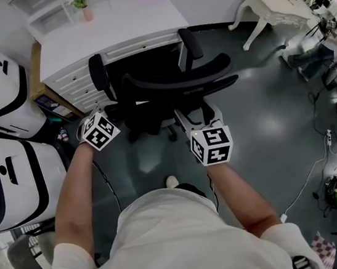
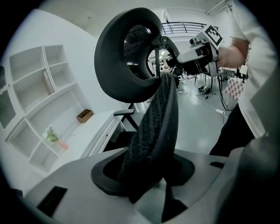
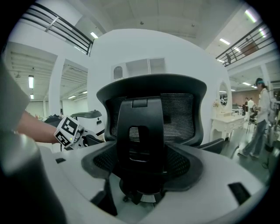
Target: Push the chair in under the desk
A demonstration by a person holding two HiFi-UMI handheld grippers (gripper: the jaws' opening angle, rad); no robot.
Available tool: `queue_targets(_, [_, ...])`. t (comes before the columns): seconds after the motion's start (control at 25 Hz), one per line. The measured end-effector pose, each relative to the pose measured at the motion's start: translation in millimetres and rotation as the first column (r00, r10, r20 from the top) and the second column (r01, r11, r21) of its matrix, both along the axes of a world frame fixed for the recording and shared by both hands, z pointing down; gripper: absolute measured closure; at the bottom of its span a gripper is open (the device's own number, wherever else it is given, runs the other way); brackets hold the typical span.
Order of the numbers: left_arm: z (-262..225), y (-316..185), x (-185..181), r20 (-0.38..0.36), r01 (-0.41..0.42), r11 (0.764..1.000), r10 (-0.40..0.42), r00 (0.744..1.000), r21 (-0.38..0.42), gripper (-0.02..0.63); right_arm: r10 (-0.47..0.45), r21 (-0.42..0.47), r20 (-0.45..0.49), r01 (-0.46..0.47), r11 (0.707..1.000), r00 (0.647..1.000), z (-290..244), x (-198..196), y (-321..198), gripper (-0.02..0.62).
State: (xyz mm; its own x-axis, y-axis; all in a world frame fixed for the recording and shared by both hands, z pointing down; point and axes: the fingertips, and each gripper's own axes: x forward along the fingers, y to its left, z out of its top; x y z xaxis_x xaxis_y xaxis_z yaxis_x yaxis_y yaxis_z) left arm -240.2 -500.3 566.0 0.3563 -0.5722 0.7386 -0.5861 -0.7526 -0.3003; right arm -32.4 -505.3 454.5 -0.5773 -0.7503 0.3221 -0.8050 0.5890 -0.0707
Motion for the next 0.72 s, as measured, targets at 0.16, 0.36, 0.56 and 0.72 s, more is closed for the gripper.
queue_targets(0.16, [0.3, 3.7, -5.8, 0.007, 0.036, 0.999, -0.036, 0.999, -0.008, 0.411, -0.036, -0.006, -0.029, 0.036, 0.999, 0.999, 2.9, -3.1, 0.9, 0.287])
queue_targets(0.36, [-14.6, 15.8, -13.6, -0.025, 0.067, 0.998, -0.067, 0.997, 0.007, 0.389, -0.081, 0.029, -0.129, 0.086, 0.996, 0.988, -1.1, 3.2, 6.6, 0.287])
queue_targets(0.56, [-34.7, 30.7, -23.4, -0.126, 0.112, 0.992, -0.105, 0.987, 0.053, 0.374, -0.074, 0.062, -0.165, 0.085, 0.994, 0.983, -6.2, 12.0, 24.4, 0.288])
queue_targets(0.72, [-55.5, 49.6, -23.8, -0.236, 0.135, 0.989, -0.117, 0.965, 0.063, 0.377, -0.052, 0.062, -0.154, 0.062, 0.996, 0.987, -6.0, 19.5, 40.4, 0.288])
